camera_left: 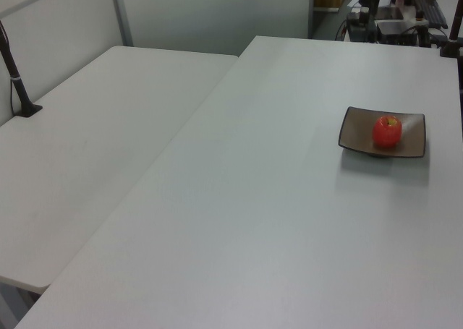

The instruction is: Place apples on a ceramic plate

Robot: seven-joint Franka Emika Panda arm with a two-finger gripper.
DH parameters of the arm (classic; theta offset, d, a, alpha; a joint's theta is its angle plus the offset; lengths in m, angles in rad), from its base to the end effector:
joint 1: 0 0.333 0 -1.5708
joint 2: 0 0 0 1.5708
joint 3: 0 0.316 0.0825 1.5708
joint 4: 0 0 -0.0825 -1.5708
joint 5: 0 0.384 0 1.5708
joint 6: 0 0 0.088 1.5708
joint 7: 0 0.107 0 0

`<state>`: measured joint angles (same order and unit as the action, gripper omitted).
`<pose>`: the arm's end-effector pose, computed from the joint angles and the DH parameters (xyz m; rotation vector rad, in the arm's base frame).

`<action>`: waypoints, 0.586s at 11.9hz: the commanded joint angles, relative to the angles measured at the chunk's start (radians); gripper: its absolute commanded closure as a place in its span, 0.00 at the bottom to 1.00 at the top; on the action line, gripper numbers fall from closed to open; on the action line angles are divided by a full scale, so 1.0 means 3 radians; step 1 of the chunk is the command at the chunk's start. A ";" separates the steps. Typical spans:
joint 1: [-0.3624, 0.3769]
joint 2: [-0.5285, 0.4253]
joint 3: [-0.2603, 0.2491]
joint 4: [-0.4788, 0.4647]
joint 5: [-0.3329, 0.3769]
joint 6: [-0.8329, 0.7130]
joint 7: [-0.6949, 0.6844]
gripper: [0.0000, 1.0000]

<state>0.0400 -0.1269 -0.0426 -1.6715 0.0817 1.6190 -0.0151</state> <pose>0.5193 0.0055 0.6496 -3.0529 -0.0179 -0.1146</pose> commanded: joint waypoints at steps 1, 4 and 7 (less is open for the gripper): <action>0.0081 0.0233 -0.0001 0.0442 0.0004 -0.0151 0.0371 0.00; 0.0214 0.0412 -0.0042 0.0576 0.0004 -0.0140 0.0363 0.00; 0.0286 0.0464 -0.0078 0.0475 0.0004 0.0267 0.0139 0.00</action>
<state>0.1006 -0.0084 -0.0415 -1.5368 0.0818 1.6311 0.0734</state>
